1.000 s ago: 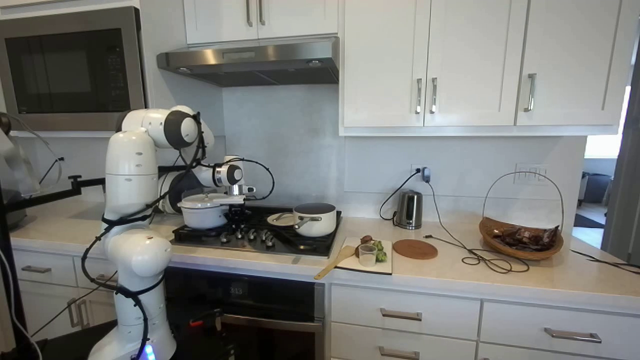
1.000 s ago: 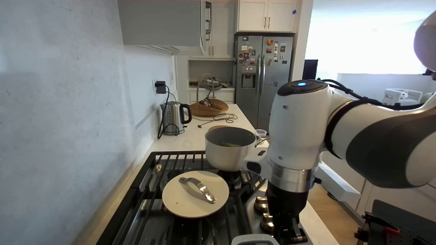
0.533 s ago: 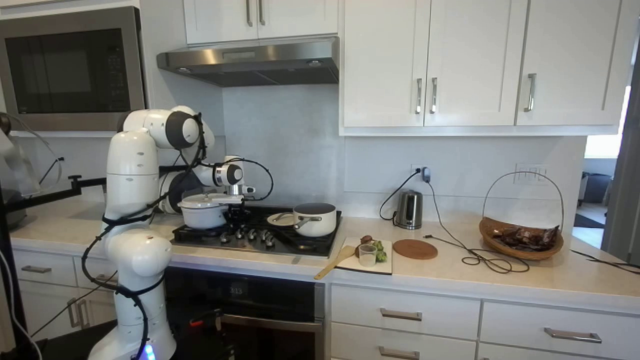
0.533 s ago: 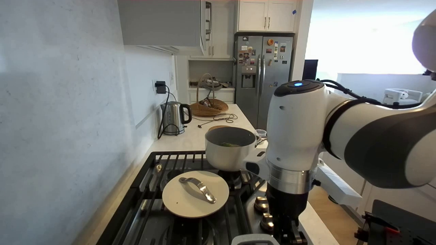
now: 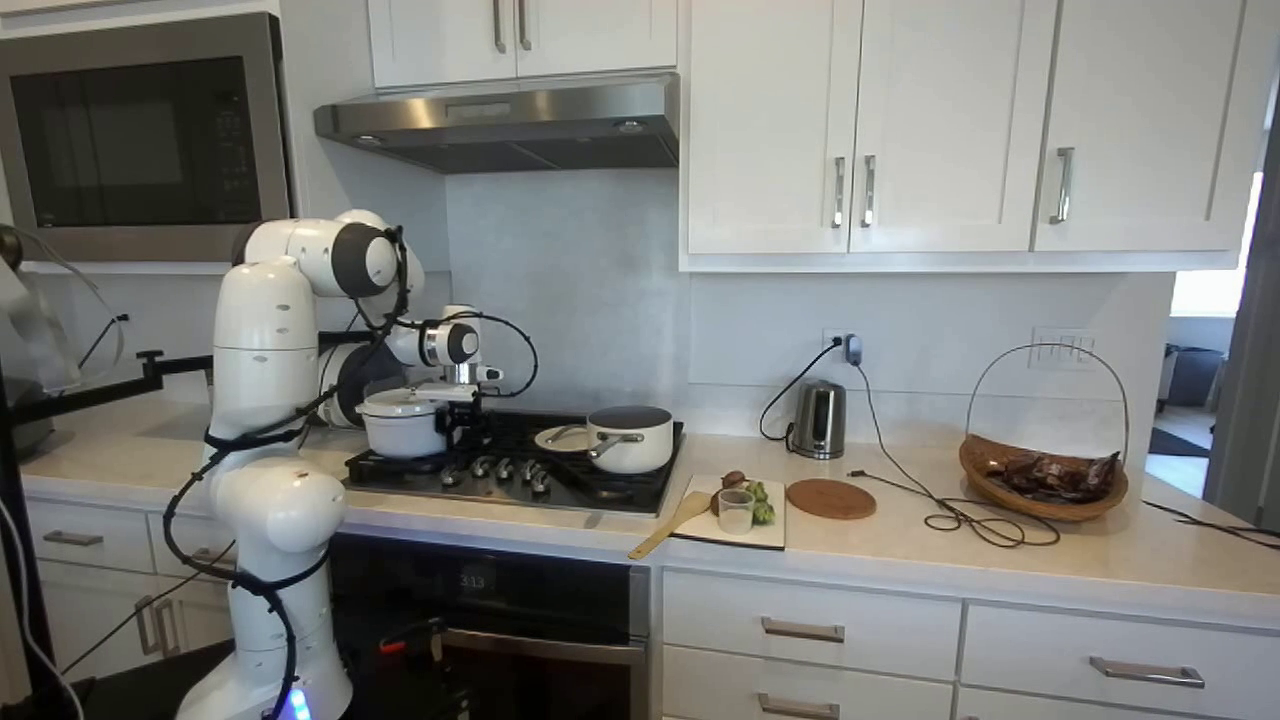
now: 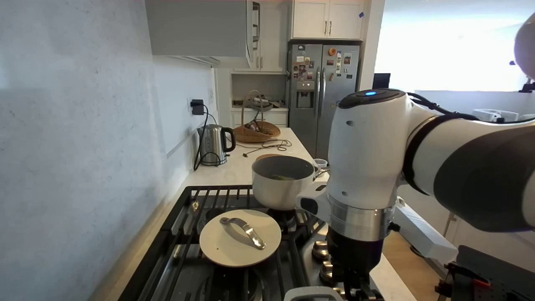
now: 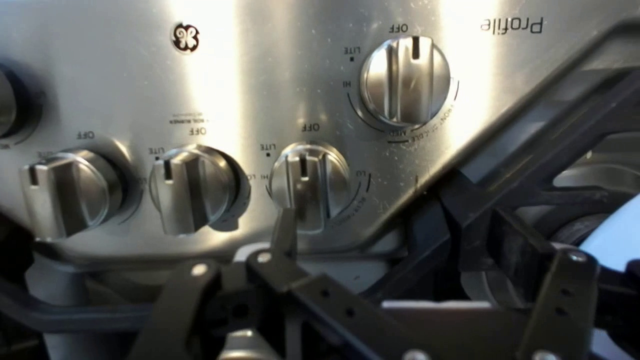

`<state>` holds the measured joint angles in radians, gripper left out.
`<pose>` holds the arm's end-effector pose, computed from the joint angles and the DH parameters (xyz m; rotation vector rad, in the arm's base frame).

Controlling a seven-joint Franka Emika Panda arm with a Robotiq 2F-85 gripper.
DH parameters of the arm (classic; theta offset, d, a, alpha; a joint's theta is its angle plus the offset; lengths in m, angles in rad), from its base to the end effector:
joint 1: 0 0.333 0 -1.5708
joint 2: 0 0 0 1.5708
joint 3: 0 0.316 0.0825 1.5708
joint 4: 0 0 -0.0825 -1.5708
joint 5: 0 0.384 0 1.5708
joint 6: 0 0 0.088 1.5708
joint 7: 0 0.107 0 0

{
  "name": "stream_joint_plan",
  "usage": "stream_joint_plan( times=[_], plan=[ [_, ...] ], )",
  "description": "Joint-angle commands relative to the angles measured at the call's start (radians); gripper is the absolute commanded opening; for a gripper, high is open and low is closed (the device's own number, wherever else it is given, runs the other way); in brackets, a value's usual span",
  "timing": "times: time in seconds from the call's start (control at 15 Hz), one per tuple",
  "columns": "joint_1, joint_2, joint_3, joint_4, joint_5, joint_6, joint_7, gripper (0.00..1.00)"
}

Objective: Turn the second knob from the left clockwise

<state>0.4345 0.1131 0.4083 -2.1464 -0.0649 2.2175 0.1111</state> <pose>0.3690 0.4077 0.3517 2.8926 1.1722 -0.0397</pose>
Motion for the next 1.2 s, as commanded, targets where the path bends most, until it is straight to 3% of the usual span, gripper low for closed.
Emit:
stream_joint_plan(
  times=[0.0,0.67,1.13],
  plan=[
    [0.001,-0.015,-0.009,0.006,-0.011,-0.049,0.066,1.00],
    [-0.042,-0.065,-0.054,-0.022,0.015,-0.093,0.072,1.00],
    [-0.041,-0.191,-0.037,-0.027,0.026,-0.144,0.083,1.00]
  ],
)
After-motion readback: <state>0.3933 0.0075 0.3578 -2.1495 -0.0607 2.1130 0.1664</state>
